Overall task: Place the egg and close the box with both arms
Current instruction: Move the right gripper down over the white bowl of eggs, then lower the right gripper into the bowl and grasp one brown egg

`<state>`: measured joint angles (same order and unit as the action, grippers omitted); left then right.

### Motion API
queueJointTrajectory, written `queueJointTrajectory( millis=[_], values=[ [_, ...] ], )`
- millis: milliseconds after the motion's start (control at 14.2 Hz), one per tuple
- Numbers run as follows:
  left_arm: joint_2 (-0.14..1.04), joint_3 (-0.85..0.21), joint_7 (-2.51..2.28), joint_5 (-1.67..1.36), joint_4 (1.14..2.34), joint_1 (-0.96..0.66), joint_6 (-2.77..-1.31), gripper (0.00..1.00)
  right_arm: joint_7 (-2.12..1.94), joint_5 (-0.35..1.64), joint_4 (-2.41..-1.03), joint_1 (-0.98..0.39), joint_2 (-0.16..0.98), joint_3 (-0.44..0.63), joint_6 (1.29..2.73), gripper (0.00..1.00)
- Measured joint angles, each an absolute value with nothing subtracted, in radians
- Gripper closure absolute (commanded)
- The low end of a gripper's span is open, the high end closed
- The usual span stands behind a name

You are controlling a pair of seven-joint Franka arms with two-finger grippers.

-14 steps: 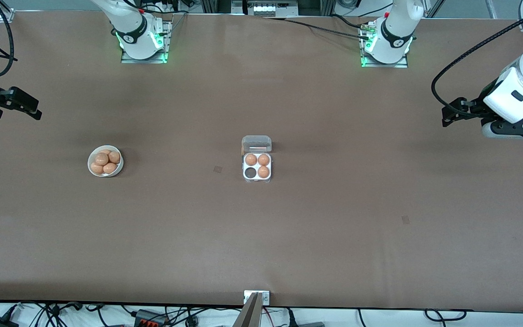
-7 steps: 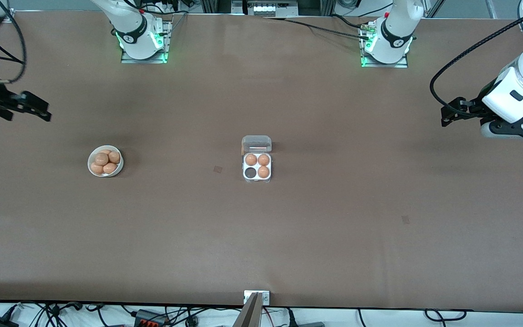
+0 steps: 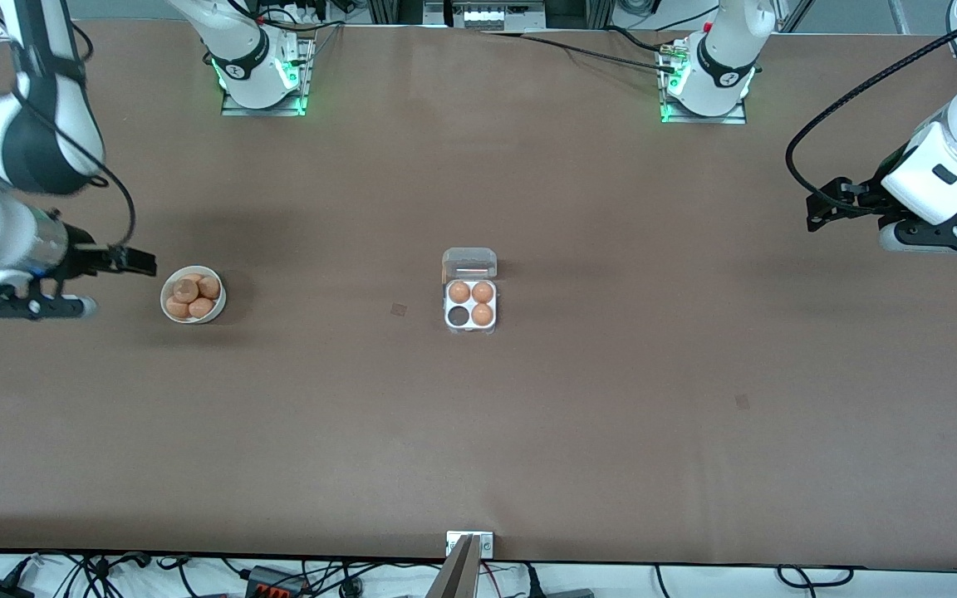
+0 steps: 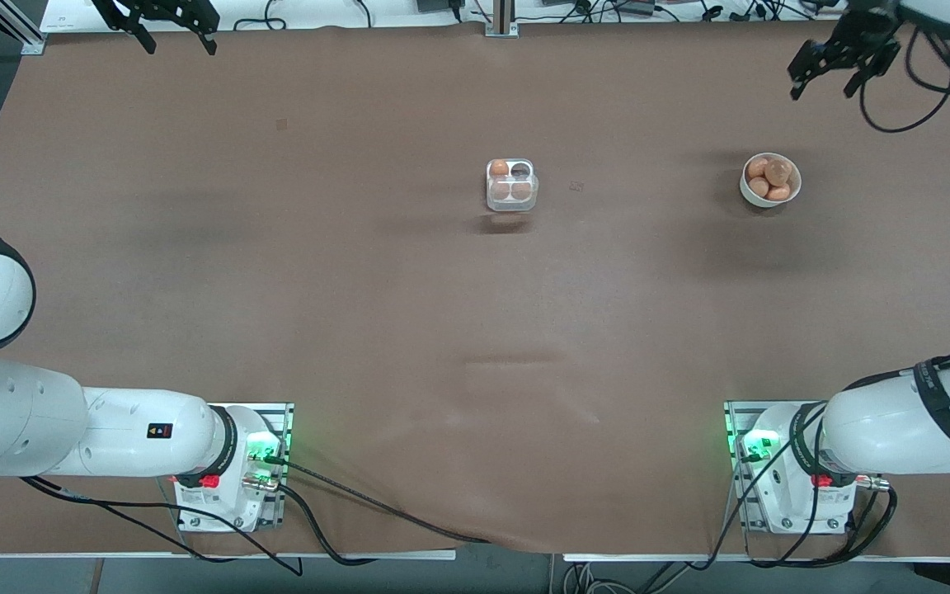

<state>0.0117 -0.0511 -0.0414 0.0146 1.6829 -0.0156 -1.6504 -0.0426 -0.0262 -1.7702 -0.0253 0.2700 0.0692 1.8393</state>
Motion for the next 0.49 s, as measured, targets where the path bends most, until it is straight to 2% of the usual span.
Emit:
queueJointTrajectory(
  millis=[492],
  values=[
    [0.012, -0.051, -0.041, 0.015, 1.682, -0.016, -1.650, 0.00, -0.046, -0.026, -1.768, -0.013, 0.450, 0.074, 1.903, 0.00]
  ],
)
